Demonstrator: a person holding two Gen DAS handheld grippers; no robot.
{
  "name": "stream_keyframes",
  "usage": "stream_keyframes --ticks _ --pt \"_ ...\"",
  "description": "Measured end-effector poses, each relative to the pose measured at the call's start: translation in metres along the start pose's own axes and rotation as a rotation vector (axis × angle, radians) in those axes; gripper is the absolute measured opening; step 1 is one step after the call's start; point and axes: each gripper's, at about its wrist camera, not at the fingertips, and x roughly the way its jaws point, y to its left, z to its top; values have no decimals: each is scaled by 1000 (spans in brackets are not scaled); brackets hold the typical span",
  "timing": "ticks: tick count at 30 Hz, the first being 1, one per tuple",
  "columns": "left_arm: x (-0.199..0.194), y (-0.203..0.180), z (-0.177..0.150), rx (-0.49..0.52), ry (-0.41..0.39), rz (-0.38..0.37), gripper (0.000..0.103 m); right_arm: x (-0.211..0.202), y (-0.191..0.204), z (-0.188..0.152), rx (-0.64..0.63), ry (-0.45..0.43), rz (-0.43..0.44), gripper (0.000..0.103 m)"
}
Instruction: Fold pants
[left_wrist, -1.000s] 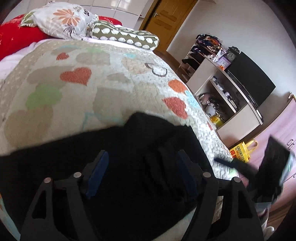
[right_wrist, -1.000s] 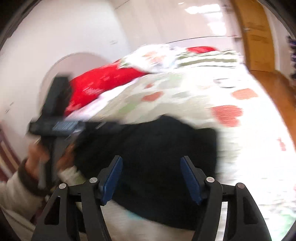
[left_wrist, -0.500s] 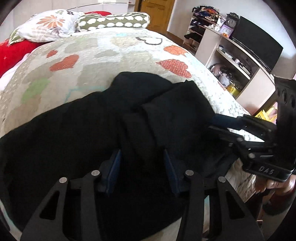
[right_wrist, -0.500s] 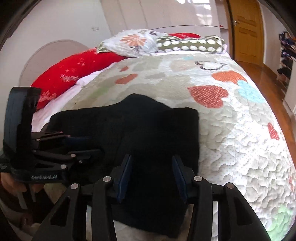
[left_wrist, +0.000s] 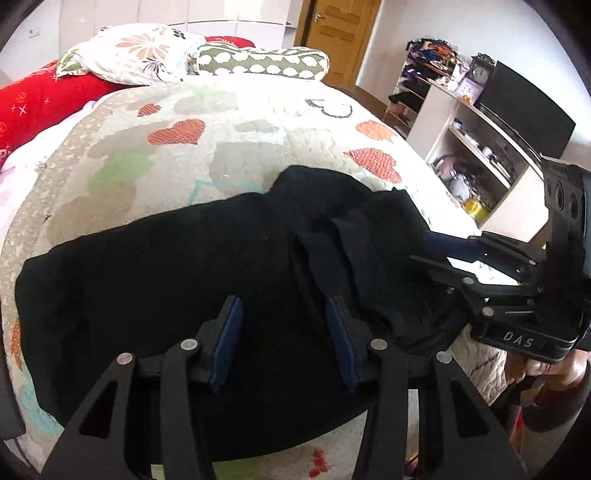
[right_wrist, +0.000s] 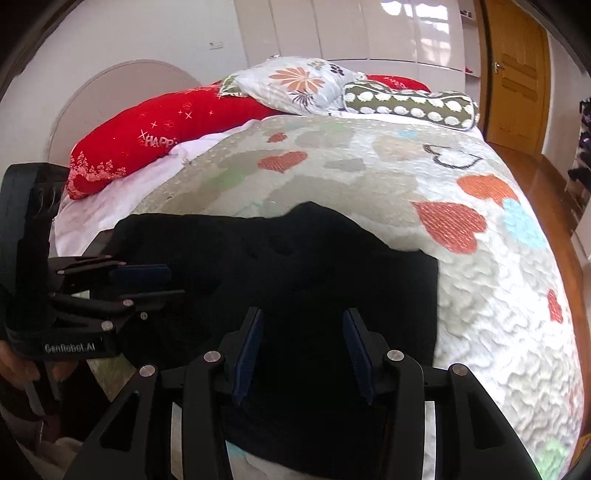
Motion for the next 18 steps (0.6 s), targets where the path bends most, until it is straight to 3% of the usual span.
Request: stream_keyframes --ticks 3,13,18 --pt "2 3 1 -18 -6 10 54 9 4 3 -6 11 -3 47" --pt "12 13 1 -47 5 36 54 53 4 13 31 46 22 50" --pt "13 18 0 -67 9 34 57 40 5 15 31 38 18 51"
